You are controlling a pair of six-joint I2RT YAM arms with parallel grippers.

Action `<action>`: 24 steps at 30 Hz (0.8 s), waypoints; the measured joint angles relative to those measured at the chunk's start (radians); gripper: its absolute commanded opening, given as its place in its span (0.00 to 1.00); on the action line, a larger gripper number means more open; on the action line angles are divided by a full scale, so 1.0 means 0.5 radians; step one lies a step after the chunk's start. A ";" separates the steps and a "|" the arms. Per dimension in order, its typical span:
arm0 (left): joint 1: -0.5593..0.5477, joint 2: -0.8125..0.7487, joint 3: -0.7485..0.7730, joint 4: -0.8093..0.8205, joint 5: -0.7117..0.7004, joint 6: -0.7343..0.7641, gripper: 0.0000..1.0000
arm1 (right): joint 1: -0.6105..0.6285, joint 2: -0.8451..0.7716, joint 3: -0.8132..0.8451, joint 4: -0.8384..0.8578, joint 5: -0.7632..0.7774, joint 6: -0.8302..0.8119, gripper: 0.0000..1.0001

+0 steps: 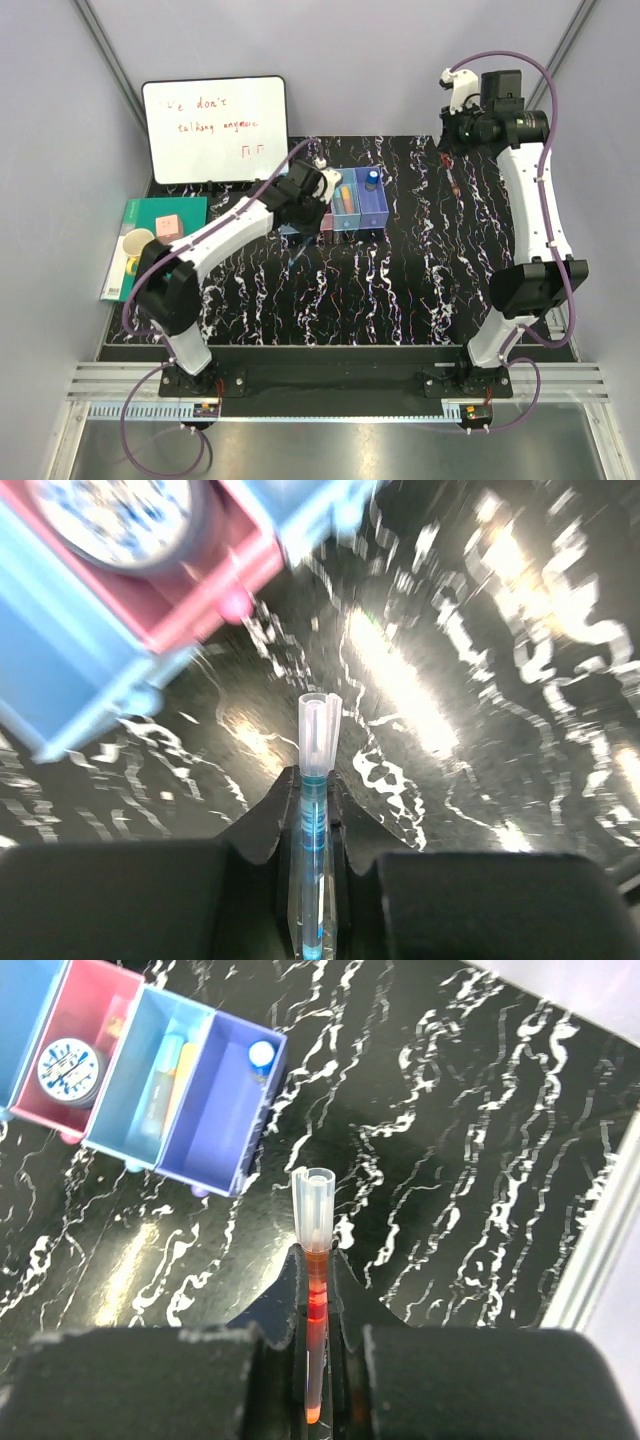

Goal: Sort the stationery into containers
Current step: Pick up the pen from the center of the board, then place the pen in the storage box.

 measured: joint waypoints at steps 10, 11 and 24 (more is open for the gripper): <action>0.378 -0.056 0.312 0.142 -0.026 0.027 0.00 | 0.129 0.001 -0.036 0.000 -0.002 0.033 0.06; 0.437 -0.014 0.339 0.181 -0.037 0.021 0.00 | 0.137 0.001 -0.036 0.000 -0.002 0.036 0.06; 0.611 0.485 0.535 0.533 -0.093 -0.146 0.00 | 0.177 0.003 -0.035 0.000 0.003 0.039 0.06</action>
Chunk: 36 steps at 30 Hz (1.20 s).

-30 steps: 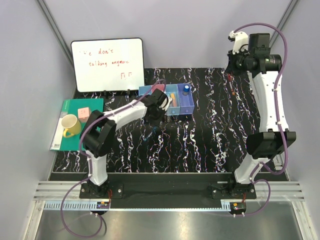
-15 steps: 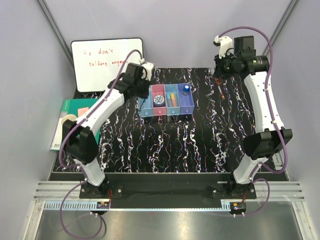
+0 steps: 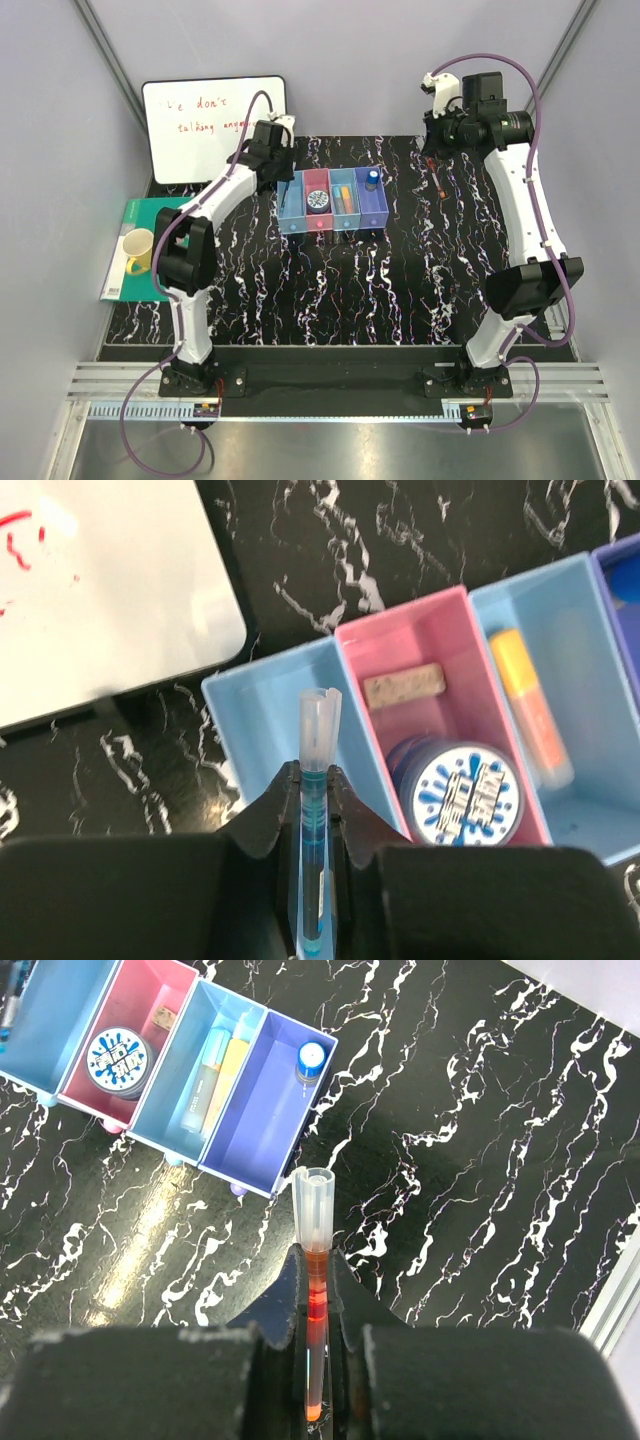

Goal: Sort the stationery into containers
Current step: Place the pen in the storage box.

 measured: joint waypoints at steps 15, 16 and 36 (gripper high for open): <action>0.001 0.124 0.031 0.184 0.009 -0.159 0.00 | 0.050 0.014 -0.003 0.002 0.001 0.001 0.05; 0.001 0.124 0.008 0.195 0.011 -0.159 0.00 | 0.056 0.021 -0.003 0.002 0.001 0.001 0.05; 0.001 0.220 -0.100 0.169 0.091 -0.173 0.46 | 0.192 0.121 0.063 0.004 0.017 0.002 0.05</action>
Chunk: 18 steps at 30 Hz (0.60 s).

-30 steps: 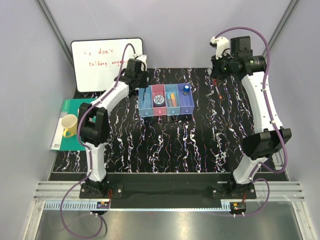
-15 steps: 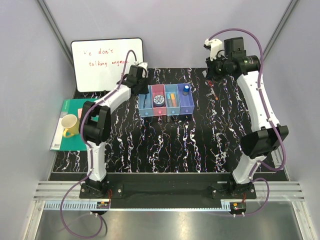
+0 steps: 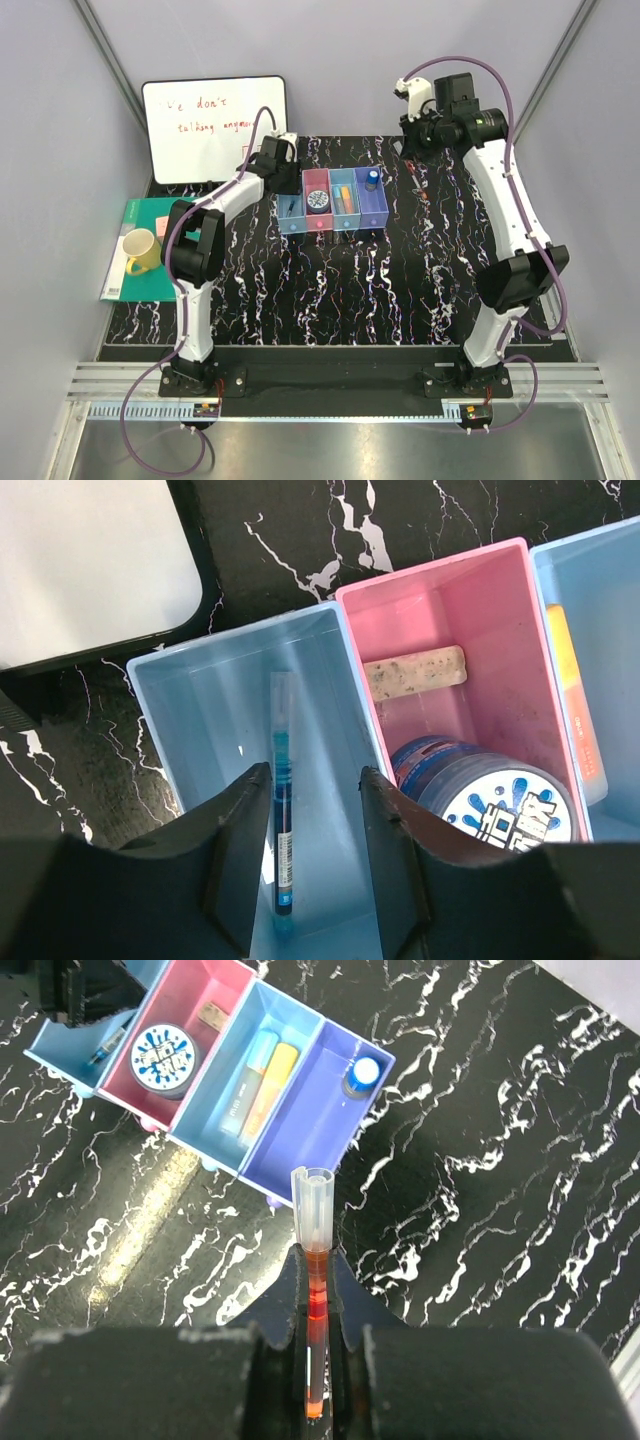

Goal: Sort the stationery into containers
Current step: Place the pen in the storage box.

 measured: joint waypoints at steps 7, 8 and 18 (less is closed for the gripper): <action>0.012 -0.066 -0.021 -0.005 0.047 0.002 0.45 | 0.101 0.214 0.259 0.012 -0.006 0.095 0.04; 0.015 -0.111 -0.035 -0.008 0.063 0.002 0.45 | 0.114 0.270 0.323 0.018 -0.014 0.123 0.04; 0.114 -0.899 -0.280 0.049 0.144 0.221 0.46 | 0.265 0.804 0.803 0.126 -0.110 0.359 0.05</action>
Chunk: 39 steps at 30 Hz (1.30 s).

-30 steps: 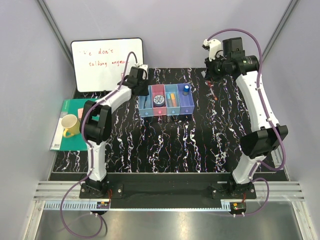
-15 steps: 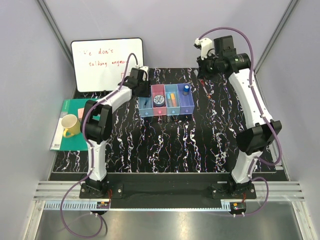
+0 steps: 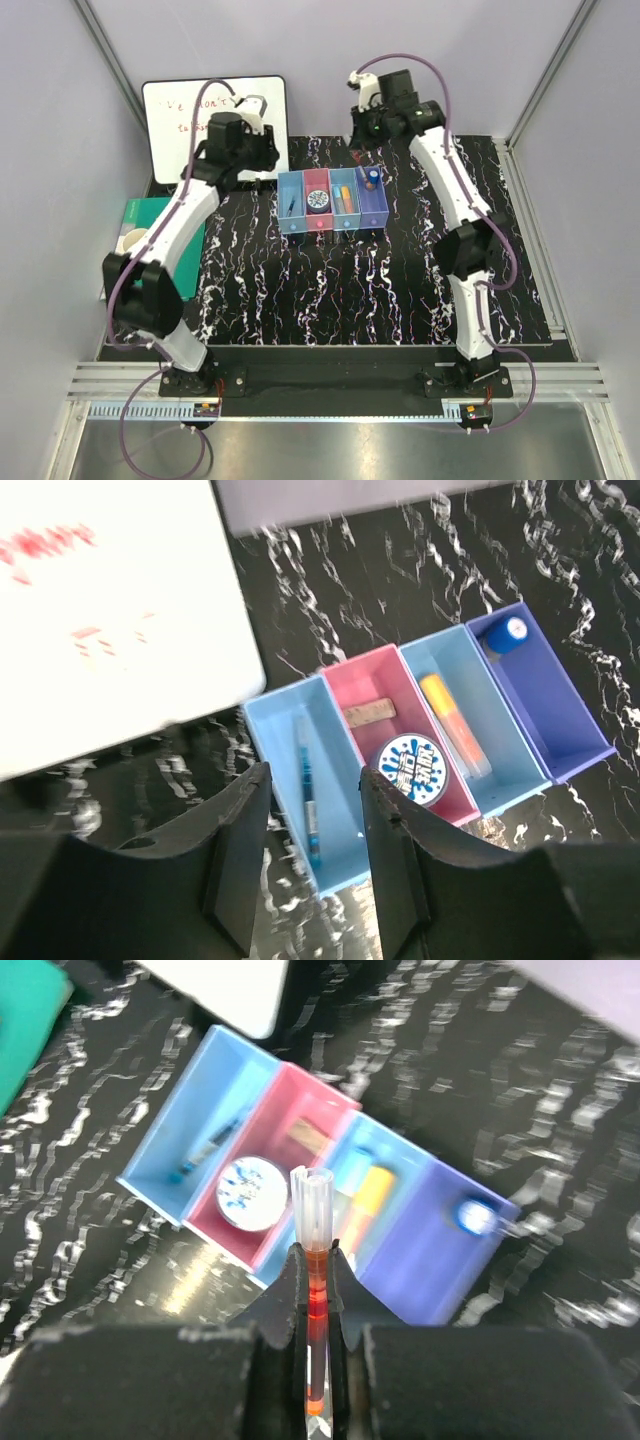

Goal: Sort the stationery into containers
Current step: Place the pen in the storage box.

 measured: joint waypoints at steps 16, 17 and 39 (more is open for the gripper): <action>0.023 -0.717 -0.662 -0.304 -0.022 0.547 0.45 | 0.354 0.590 0.363 0.303 -0.261 0.337 0.04; 0.023 -0.746 -0.681 -0.317 -0.024 0.562 0.45 | 0.367 0.593 0.362 0.345 -0.262 0.357 0.04; 0.023 -1.153 -0.791 -0.364 0.002 0.736 0.46 | 0.438 0.971 0.288 0.800 -0.078 0.494 0.04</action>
